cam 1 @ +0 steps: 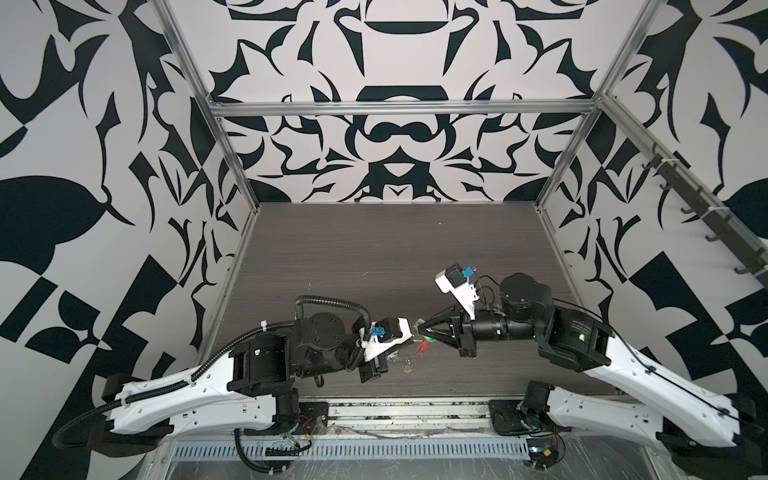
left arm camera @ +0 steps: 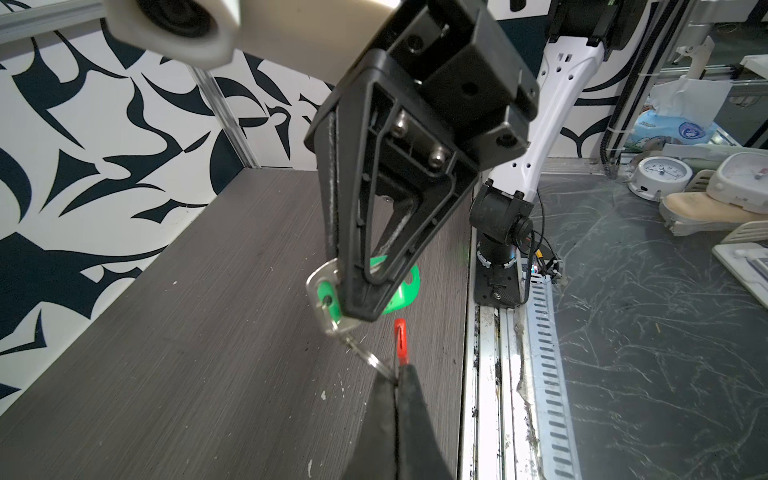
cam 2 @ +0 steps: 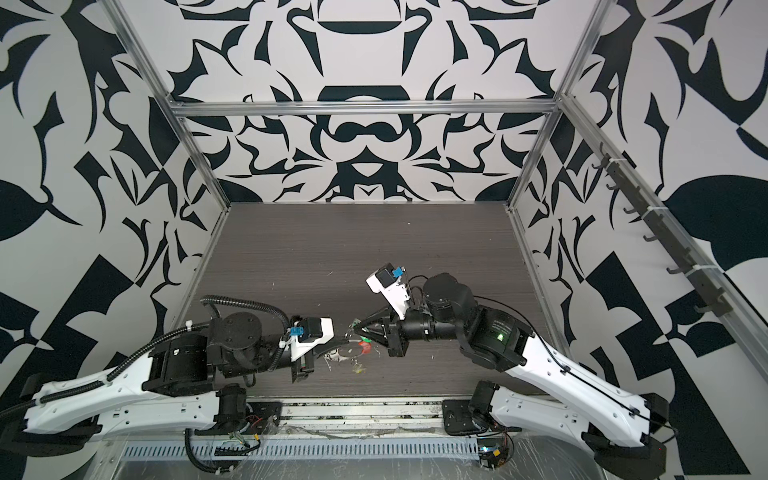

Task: Remove the keys from the keyring

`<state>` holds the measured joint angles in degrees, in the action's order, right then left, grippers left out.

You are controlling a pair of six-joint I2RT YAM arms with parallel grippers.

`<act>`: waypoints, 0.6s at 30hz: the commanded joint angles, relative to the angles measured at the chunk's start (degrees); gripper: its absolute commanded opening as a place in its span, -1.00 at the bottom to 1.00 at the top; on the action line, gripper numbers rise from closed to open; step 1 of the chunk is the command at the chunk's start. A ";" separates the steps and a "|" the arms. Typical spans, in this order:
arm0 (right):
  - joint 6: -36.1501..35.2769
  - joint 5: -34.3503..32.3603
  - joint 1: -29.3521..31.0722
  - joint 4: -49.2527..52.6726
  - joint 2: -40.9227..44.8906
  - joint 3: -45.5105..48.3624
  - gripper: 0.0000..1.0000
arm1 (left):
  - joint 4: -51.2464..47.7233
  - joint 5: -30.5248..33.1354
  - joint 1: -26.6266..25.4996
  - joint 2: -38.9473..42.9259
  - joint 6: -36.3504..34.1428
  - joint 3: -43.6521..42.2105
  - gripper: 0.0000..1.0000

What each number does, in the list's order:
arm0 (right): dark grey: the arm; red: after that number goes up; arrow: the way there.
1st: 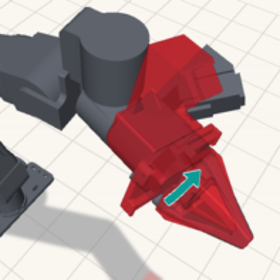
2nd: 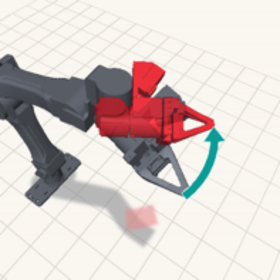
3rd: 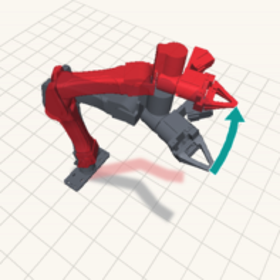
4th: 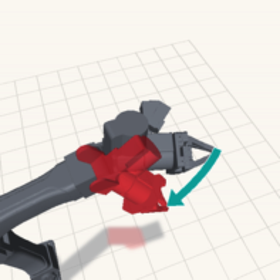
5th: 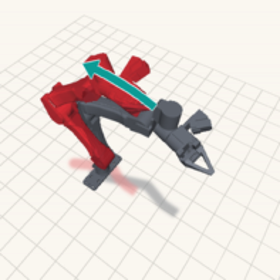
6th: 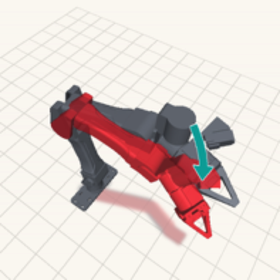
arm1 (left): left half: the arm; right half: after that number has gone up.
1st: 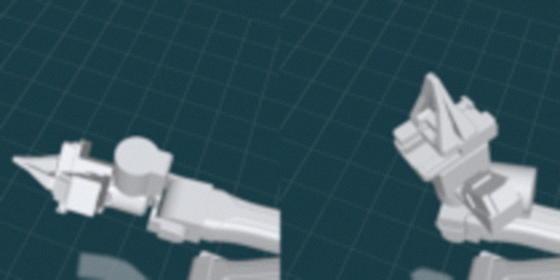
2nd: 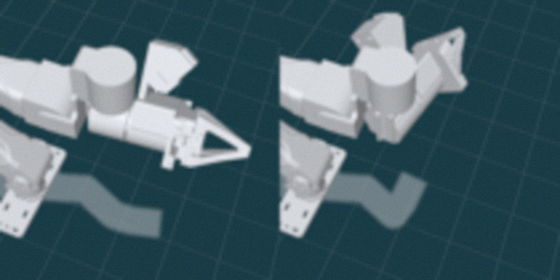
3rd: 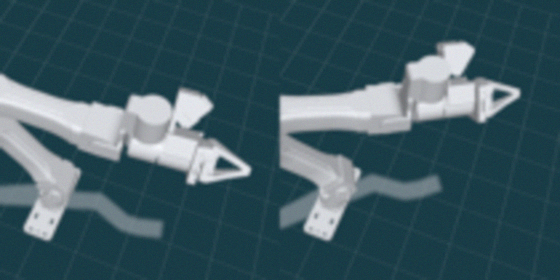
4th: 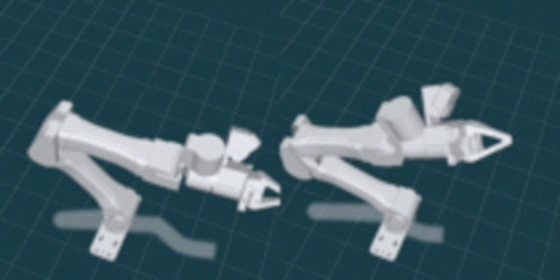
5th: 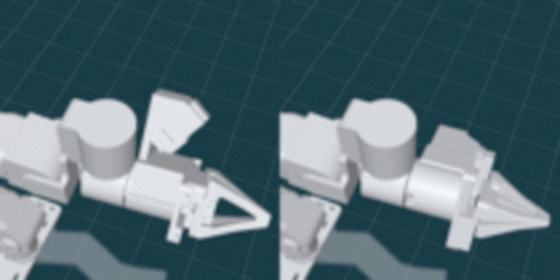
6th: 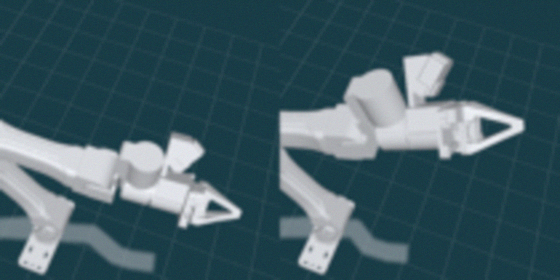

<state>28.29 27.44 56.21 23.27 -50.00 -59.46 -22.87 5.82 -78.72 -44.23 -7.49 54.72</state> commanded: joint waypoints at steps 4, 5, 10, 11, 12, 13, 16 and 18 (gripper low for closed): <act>-0.69 -0.58 -0.66 -4.23 1.52 1.16 -0.74 | -1.91 -4.00 -0.21 -0.46 -0.75 3.54 -1.00; -0.78 -0.27 -0.66 -4.39 1.78 1.39 -0.72 | -2.16 -4.06 -0.21 -0.57 -0.78 3.77 -1.00; -1.35 -0.54 -0.65 -4.02 3.23 1.48 -0.63 | -3.96 -4.42 -0.21 -1.04 -0.82 5.01 -1.00; -1.77 -0.55 -0.66 -3.77 3.62 1.45 -0.58 | -4.16 -4.42 -0.21 -1.04 -0.78 5.05 -1.00; -2.34 -0.54 -0.66 -3.58 4.14 1.52 -0.52 | -4.36 -4.34 -0.21 -1.04 -0.78 5.19 -1.00; -2.77 -0.61 -0.64 -3.58 4.63 1.73 -0.47 | -4.45 -4.54 -0.21 -0.97 -0.76 5.29 -1.00; -3.58 -0.12 -0.59 -5.59 6.23 2.92 -0.26 | -4.55 -5.37 -0.21 -0.64 -0.73 5.40 -1.00; -4.62 0.49 -0.66 -6.55 6.81 3.45 -0.19 | -4.64 -5.88 -0.21 -0.51 -0.69 5.50 -1.00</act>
<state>25.74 27.14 55.68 20.95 -44.27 -56.45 -26.20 1.50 -78.76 -45.43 -7.92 58.28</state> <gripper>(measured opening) 0.393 0.047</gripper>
